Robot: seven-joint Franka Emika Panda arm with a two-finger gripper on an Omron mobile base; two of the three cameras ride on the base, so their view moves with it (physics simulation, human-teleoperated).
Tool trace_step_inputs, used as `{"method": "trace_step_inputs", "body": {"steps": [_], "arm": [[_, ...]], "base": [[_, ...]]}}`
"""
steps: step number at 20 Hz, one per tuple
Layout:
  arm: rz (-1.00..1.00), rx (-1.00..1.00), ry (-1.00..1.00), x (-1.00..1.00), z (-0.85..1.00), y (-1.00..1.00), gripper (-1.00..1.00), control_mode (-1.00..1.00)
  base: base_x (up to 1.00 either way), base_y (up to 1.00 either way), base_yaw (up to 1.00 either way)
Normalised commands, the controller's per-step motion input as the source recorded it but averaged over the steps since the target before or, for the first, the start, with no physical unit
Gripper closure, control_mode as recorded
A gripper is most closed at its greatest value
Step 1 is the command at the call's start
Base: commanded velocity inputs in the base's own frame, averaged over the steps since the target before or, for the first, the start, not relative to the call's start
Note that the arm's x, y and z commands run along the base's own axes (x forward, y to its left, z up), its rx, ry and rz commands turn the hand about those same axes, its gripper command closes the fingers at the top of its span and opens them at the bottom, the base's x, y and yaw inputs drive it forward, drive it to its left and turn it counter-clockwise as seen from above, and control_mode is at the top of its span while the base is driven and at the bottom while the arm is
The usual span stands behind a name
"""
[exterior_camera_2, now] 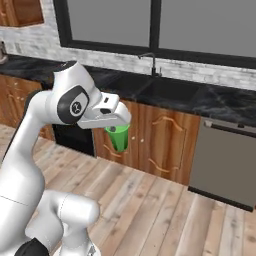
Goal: Pick the cup and bowl from the counter and place them on the counter next to the sink.
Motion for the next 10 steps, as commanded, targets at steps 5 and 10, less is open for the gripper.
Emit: {"method": "trace_step_inputs", "body": {"steps": [5, 10], "arm": [[0.0, 0.0, 0.0, 0.0, 0.0, 0.0, 1.0, 1.0], [0.0, 0.0, 0.0, 0.0, 0.0, 0.0, 1.0, 1.0]], "base": [[1.0, -0.82, -0.2], [1.0, -0.53, -0.24]]}}
